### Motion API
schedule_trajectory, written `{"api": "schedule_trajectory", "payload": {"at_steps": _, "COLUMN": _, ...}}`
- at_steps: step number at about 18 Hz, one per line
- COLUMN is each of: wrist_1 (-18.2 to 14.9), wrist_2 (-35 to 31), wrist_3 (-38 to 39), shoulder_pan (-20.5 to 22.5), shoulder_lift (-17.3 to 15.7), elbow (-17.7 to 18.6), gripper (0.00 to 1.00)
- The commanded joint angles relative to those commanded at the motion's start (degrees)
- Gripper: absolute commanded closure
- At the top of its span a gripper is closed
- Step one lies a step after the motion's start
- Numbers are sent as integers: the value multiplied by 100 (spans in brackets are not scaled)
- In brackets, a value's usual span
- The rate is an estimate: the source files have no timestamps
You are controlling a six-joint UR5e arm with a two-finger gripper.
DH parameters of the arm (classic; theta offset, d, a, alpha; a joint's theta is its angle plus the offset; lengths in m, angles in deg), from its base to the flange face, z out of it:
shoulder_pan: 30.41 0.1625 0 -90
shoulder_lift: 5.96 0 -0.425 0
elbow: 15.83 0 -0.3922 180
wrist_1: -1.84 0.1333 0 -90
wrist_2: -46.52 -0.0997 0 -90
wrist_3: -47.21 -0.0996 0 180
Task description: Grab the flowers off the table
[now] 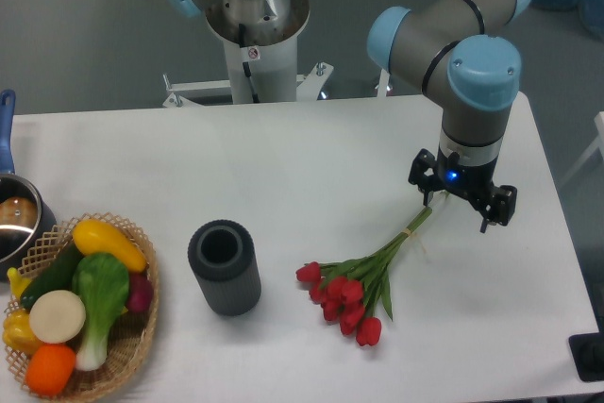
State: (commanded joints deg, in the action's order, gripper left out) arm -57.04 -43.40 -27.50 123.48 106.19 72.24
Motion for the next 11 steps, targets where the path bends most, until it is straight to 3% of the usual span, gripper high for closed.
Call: {"api": "schedule_trajectory", "payload": {"at_steps": 11, "wrist_1": 0, "wrist_2": -18, "wrist_3": 62, "shoulder_pan": -53, "shoulder_lift": -35, "elbow": 0, "gripper": 0}}
